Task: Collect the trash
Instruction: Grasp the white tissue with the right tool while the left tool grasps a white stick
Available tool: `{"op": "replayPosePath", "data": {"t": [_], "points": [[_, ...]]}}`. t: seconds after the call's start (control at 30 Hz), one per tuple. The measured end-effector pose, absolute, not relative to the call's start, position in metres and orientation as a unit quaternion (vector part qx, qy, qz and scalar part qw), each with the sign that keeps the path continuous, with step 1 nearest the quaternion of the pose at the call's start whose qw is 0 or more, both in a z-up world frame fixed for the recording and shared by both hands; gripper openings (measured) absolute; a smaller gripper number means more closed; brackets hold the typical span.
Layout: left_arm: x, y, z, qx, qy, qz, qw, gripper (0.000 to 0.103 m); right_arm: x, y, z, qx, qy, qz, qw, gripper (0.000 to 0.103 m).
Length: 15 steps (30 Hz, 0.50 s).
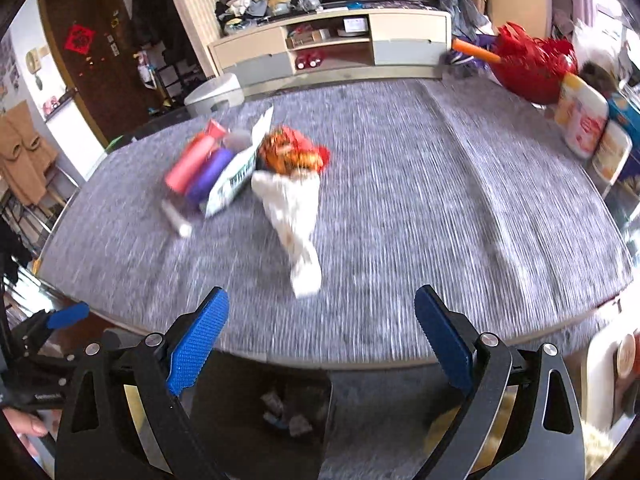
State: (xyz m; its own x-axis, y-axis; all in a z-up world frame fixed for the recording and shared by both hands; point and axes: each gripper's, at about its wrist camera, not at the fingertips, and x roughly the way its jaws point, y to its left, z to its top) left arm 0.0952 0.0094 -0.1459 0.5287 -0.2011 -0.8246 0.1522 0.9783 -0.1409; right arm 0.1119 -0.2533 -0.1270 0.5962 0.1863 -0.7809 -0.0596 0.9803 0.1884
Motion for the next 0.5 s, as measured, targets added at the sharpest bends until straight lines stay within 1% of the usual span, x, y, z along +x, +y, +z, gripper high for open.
{"op": "replayPosePath", "data": {"t": [0.2,0.23,0.27,0.3,0.37,0.5], "points": [[0.128,-0.003,-0.142,-0.015,0.473,-0.102,0.875,0.095,0.148,-0.248,-0.136,0.065,0.447,0.068,0.890,0.093],[0.136,-0.007,-0.142,-0.012,0.473,-0.103,0.875,0.095,0.153,-0.247,-0.138,0.063,0.447,0.070,0.890,0.090],[0.141,-0.010,-0.142,-0.011,0.472,-0.104,0.875,0.095,0.158,-0.246,-0.141,0.059,0.449,0.073,0.889,0.081],[0.145,-0.012,-0.142,-0.011,0.472,-0.105,0.875,0.095,0.159,-0.246,-0.142,0.059,0.451,0.075,0.888,0.077],[0.156,-0.018,-0.141,-0.012,0.470,-0.109,0.876,0.095,0.166,-0.245,-0.147,0.062,0.458,0.083,0.883,0.066],[0.177,-0.029,-0.147,-0.013,0.472,-0.113,0.874,0.095,0.174,-0.242,-0.155,0.063,0.463,0.093,0.879,0.058]]}}
